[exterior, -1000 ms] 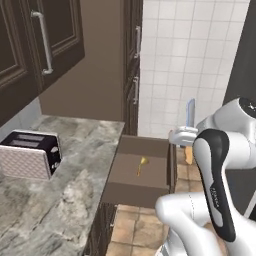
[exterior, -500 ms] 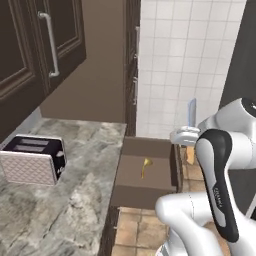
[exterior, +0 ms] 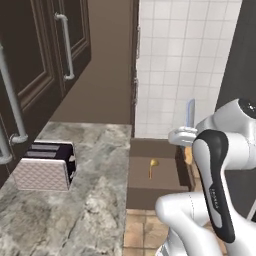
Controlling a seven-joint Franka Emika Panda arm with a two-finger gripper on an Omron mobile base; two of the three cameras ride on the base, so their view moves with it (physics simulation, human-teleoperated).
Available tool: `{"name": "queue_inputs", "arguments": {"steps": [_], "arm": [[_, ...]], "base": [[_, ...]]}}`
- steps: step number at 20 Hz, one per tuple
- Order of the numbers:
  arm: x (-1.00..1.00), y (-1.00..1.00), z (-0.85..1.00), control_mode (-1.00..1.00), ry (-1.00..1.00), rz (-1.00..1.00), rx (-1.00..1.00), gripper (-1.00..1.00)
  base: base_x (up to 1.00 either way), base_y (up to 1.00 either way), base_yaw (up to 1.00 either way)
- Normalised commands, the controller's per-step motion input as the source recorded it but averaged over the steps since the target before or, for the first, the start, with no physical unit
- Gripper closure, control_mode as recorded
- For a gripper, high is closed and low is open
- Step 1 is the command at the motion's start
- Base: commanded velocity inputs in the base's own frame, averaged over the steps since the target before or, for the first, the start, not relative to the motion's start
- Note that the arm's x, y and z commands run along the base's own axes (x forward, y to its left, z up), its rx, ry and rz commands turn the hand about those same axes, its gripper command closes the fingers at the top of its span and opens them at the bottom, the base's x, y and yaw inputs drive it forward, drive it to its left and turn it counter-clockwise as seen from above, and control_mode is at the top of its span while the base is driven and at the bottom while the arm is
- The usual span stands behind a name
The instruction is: Pick up the metallic utensils from the counter and place them in the open drawer. Make sure not to pick up any wooden utensils.
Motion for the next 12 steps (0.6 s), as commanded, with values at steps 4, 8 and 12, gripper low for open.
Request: {"name": "queue_inputs", "arguments": {"steps": [4, 8, 12], "arm": [[0.0, 0.0, 0.0, 1.0, 0.0, 0.0, 0.0, 1.0], [0.0, 0.0, 0.0, 1.0, 0.0, 0.0, 0.0, 1.0], [0.0, 0.0, 0.0, 1.0, 0.0, 0.0, 0.0, 1.0]], "base": [[0.0, 0.3, -0.2], [0.06, 0.61, -0.23], [0.26, 0.37, -0.15]]}}
